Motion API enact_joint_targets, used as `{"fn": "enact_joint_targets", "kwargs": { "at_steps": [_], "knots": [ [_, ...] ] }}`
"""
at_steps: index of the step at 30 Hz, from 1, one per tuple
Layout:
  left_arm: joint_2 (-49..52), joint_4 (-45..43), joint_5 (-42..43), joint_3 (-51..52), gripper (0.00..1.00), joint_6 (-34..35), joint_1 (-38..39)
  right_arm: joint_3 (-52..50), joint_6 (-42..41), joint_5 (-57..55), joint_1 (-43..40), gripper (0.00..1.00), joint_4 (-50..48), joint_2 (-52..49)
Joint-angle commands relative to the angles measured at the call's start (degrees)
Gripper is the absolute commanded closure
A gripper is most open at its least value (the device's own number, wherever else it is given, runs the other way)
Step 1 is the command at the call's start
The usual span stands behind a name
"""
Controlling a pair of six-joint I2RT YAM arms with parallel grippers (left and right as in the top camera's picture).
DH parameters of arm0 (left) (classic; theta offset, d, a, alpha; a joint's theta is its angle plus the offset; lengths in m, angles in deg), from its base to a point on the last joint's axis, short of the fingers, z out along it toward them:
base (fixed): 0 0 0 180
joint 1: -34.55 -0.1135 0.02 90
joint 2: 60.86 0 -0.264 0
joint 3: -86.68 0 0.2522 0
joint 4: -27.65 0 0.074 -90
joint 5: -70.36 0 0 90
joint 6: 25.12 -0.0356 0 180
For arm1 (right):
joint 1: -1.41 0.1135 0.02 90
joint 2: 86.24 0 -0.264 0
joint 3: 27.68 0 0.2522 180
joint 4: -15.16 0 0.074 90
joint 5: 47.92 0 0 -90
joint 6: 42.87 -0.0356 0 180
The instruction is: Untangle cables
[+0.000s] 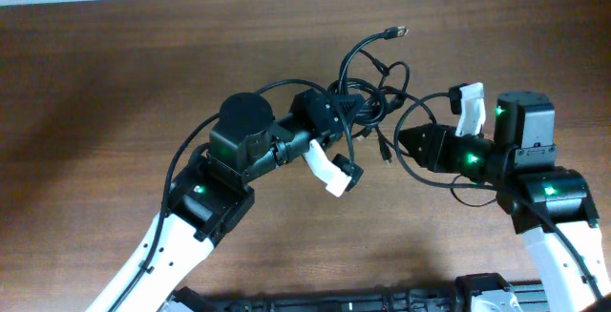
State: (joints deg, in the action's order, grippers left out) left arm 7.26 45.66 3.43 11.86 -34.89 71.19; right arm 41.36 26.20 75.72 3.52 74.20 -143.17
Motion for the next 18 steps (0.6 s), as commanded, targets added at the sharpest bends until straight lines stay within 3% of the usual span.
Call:
{"fn": "enact_joint_targets", "kwargs": {
  "at_steps": [1, 2, 6, 7, 8, 9, 12, 15, 18],
  "knots": [
    [-1.09, -0.79, -3.87, -0.50, 1.00, 5.42, 0.07, 0.66, 1.18, -3.39, -0.33, 0.74, 0.79, -0.17],
    [-1.29, -0.79, -7.04, -0.50, 1.00, 10.69, 0.07, 0.66, 1.18, -4.28, -0.33, 0.78, 1.27, -0.17],
    [-1.51, -0.42, -11.08, -0.50, 1.00, 22.62, 0.07, 0.66, 1.18, -4.37, -0.33, 0.78, 1.14, -0.17],
    [-1.62, 0.48, -10.97, -0.50, 1.00, 24.83, 0.07, 0.66, 1.18, -4.35, -0.31, 0.73, 0.96, -0.17],
    [-1.70, 1.75, -10.75, -0.50, 1.00, 24.79, 0.11, 0.66, 1.18, -4.35, -0.31, 0.53, 0.70, -0.17],
    [-1.73, 2.99, -10.67, -0.50, 1.00, 24.76, 0.11, 0.66, 1.20, -4.07, -0.31, 0.42, -0.07, -0.17],
    [-1.73, 3.58, -10.60, -0.50, 1.00, 24.68, 0.11, 0.68, 5.90, 1.62, -0.31, 0.38, -3.85, 0.00],
    [-1.73, 4.96, -9.16, -0.50, 1.00, 18.88, 0.11, 0.68, 7.41, 5.40, -0.31, 0.38, -8.41, 0.02],
    [-1.73, 5.75, -2.19, -0.50, 1.00, 17.14, 0.11, 0.68, 9.70, 5.42, -0.31, 0.31, -12.22, 0.02]
  ]
}}
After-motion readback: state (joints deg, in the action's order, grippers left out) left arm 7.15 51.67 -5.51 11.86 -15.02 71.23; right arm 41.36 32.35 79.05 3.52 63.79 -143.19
